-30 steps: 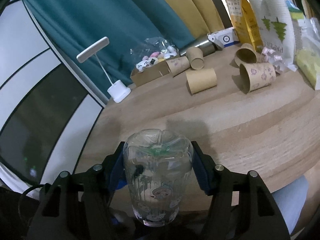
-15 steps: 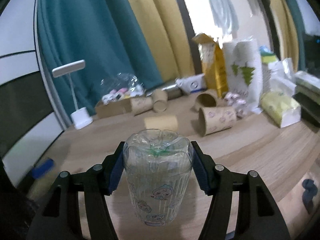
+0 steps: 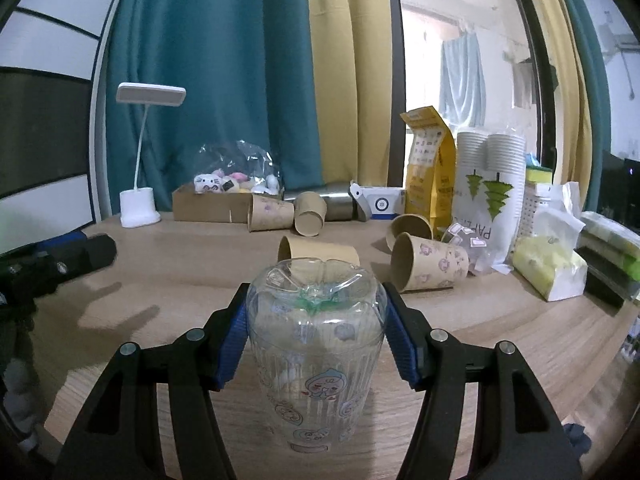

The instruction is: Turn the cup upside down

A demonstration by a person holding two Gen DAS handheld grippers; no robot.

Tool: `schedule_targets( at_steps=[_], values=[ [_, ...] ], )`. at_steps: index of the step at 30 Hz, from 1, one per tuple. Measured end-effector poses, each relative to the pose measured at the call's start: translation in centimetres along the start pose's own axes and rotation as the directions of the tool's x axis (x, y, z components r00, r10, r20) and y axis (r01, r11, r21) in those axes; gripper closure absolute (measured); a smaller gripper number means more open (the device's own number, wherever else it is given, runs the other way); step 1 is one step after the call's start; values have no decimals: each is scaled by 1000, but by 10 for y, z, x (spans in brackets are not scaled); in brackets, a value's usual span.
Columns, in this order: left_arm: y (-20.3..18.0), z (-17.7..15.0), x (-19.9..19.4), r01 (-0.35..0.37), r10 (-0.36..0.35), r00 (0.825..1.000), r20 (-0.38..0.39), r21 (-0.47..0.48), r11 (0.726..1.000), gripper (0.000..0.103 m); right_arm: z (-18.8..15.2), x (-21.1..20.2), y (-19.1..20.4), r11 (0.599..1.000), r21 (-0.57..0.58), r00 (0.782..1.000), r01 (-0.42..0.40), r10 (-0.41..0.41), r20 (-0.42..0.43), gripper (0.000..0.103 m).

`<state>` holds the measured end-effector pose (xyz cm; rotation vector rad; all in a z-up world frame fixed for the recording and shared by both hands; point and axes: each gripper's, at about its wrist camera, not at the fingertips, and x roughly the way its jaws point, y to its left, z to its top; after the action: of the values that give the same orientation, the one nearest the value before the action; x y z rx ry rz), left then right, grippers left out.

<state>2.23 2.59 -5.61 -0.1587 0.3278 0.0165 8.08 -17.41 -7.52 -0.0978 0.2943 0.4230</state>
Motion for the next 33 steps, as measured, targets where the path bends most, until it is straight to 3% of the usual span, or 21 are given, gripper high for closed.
schedule_targets(
  at_steps=[11, 14, 22, 33],
  values=[
    [0, -1, 1, 18, -18, 1000, -3, -15, 1000, 10, -3, -5, 6, 1000, 9, 1000, -4, 4, -25, 37],
    [-1, 0, 2, 18, -18, 1000, -3, -13, 1000, 10, -1, -7, 3, 999, 31, 1000, -11, 12, -26, 29],
    [-1, -2, -2, 41, -40, 999, 14, -14, 999, 10, 17, -22, 1, 994, 101, 997, -48, 54, -57, 23],
    [-8, 5, -22, 45, -44, 999, 11, -26, 999, 10, 34, -50, -9, 987, 160, 993, -12, 31, -114, 22]
  ],
)
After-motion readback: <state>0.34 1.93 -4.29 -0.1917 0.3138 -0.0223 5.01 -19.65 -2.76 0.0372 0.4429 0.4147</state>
